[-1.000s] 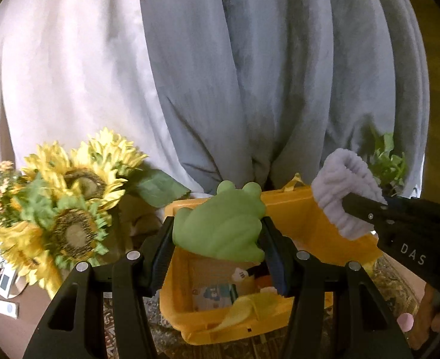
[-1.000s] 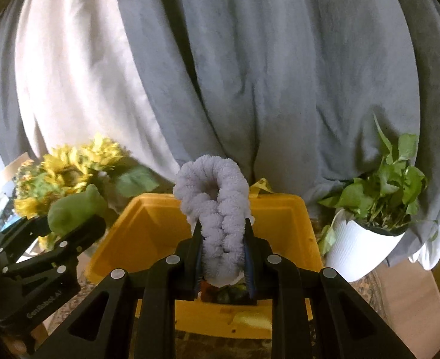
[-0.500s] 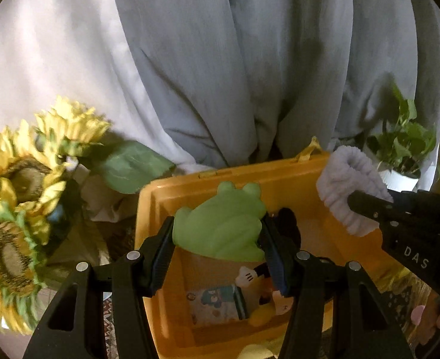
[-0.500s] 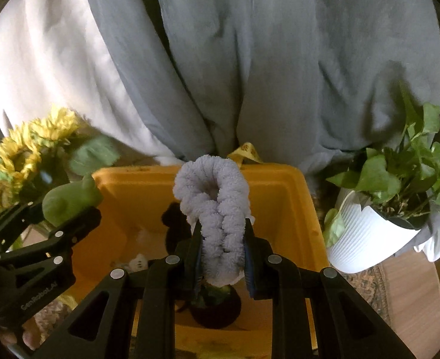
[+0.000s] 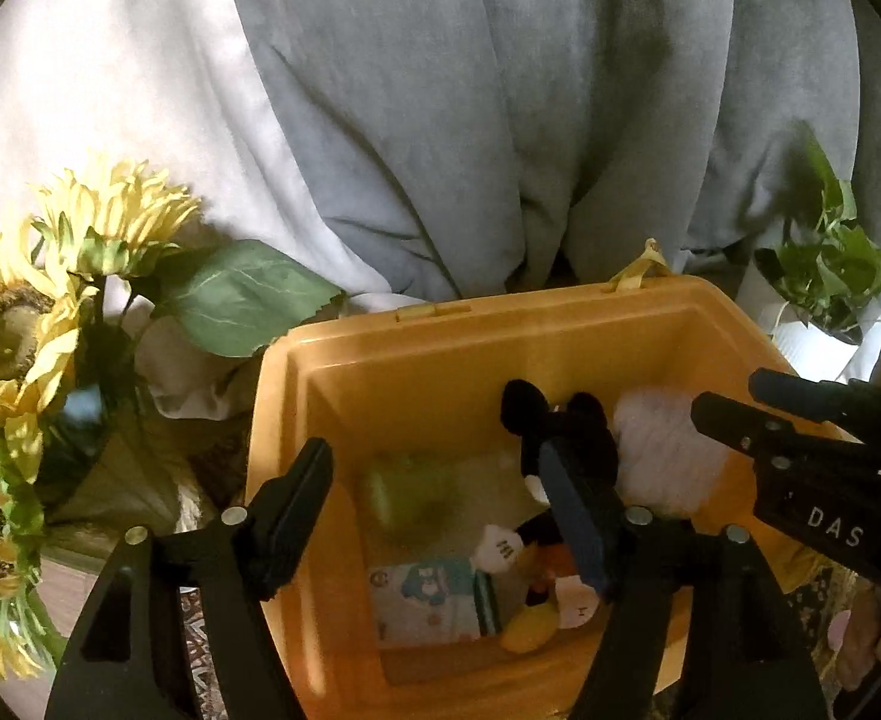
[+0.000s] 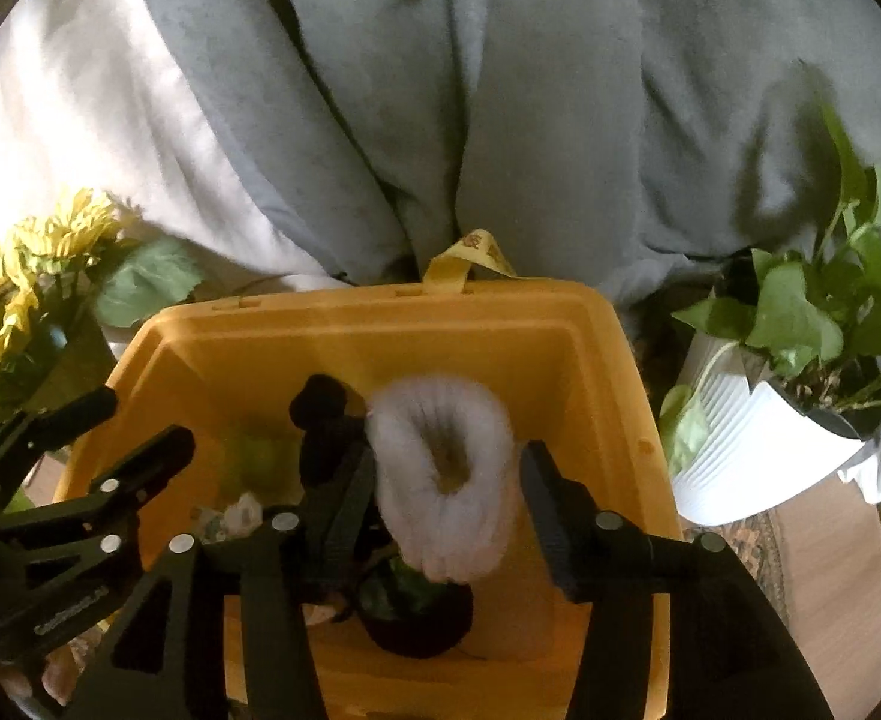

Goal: Organize soft objects
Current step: 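Lower the frog into the crate with the left gripper while the right gripper drops the scrunchie in, then withdraw both open grippers from the crate toward the table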

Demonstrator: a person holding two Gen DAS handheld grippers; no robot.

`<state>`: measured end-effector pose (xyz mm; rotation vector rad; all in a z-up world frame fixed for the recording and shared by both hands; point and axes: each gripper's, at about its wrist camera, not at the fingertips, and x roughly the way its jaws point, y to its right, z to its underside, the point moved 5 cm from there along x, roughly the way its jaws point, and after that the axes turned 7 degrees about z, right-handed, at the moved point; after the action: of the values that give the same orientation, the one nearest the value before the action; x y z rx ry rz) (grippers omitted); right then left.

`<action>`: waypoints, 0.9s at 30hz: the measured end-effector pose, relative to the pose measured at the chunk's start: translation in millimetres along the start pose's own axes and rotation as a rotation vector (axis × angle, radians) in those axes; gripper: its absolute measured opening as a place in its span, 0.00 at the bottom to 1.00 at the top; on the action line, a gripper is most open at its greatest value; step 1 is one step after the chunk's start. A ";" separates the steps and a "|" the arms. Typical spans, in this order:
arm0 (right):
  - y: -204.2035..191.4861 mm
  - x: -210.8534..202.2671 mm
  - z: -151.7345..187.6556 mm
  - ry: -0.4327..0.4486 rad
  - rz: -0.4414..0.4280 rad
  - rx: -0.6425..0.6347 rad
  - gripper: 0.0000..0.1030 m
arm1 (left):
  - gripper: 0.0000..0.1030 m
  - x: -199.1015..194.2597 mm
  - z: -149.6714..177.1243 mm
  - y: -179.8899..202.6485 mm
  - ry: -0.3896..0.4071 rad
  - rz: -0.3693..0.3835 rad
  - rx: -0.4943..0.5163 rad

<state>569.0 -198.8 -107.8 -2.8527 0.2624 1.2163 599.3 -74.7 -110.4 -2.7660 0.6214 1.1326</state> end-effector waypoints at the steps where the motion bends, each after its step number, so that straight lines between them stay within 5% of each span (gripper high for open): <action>1: -0.1 -1.7 0.2 0.007 0.003 -0.002 0.51 | 0.70 -1.6 0.0 0.2 0.004 -0.004 0.001; 7: 2.2 -15.6 1.1 0.038 0.010 0.005 0.51 | 0.75 -23.3 -1.0 1.1 0.040 -0.042 -0.008; 20: 14.3 -95.8 14.4 0.179 0.005 0.039 0.75 | 0.94 -115.0 9.5 23.7 0.186 -0.093 -0.002; 27: 20.9 -139.5 32.4 0.230 0.010 0.057 0.79 | 1.00 -155.3 25.7 37.3 0.235 -0.095 -0.005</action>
<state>447.4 -196.4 -29.2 -2.9428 0.3114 0.8656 467.7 -50.7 -19.3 -2.9217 0.5012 0.7990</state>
